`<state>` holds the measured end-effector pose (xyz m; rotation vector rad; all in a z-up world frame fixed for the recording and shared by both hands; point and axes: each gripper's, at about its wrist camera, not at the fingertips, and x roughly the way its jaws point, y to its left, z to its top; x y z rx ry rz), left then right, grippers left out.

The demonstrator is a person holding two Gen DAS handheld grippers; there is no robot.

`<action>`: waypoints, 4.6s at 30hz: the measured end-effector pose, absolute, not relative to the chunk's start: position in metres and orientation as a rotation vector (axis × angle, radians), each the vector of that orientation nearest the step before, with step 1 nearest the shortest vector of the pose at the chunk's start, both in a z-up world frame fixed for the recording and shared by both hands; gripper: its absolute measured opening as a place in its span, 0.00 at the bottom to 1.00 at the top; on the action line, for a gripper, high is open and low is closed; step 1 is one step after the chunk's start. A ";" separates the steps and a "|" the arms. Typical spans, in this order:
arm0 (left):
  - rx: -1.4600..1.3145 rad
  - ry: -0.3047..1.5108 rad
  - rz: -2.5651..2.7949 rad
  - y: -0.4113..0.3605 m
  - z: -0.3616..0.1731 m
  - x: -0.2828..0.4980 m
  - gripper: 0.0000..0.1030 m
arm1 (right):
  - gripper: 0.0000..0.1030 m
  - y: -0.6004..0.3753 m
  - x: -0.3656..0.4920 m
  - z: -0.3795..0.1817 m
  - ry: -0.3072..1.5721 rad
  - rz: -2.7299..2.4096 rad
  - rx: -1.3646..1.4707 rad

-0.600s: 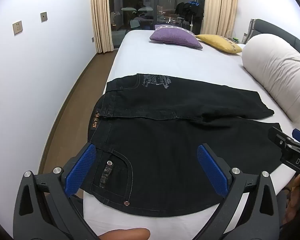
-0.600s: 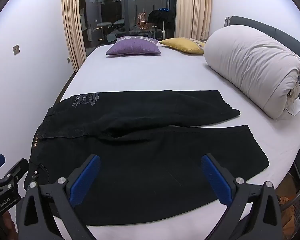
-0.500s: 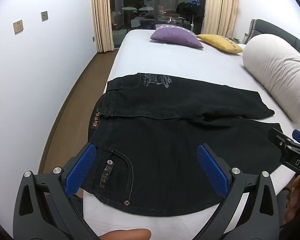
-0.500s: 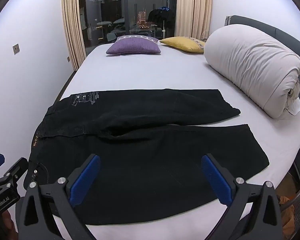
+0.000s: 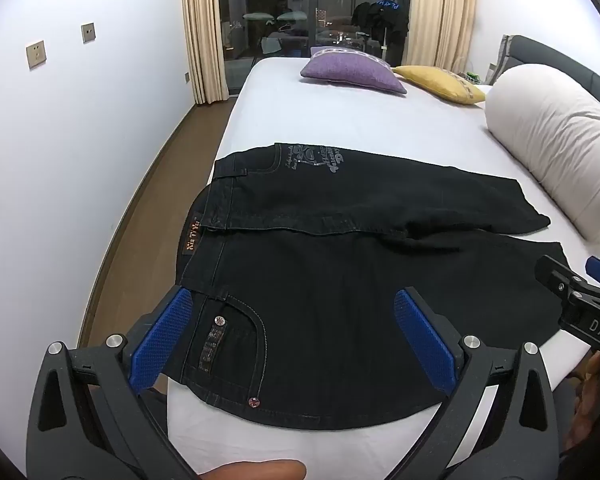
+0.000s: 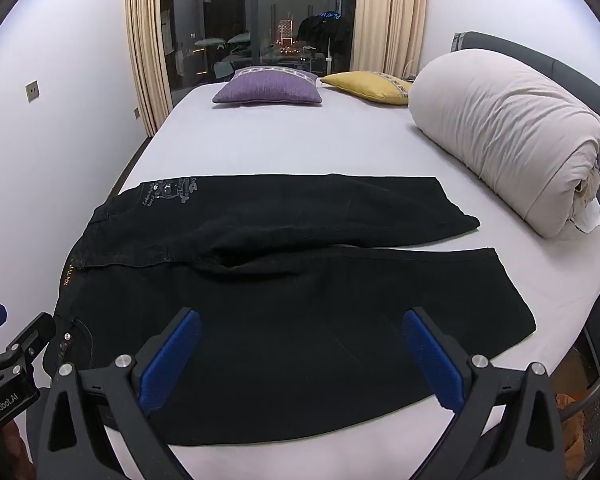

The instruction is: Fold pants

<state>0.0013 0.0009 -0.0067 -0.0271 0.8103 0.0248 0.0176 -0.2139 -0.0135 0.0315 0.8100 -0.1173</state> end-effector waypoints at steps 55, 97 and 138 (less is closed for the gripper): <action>-0.022 0.816 0.028 -0.001 -0.004 0.003 1.00 | 1.00 -0.216 0.014 -0.019 0.823 -0.117 0.028; 0.204 0.965 -0.269 0.018 -0.047 0.253 1.00 | 0.77 -0.266 0.085 -0.046 0.837 0.374 -0.020; 0.345 0.834 -0.397 0.061 -0.047 0.277 0.06 | 0.58 -0.115 0.335 -0.067 0.877 0.753 -0.403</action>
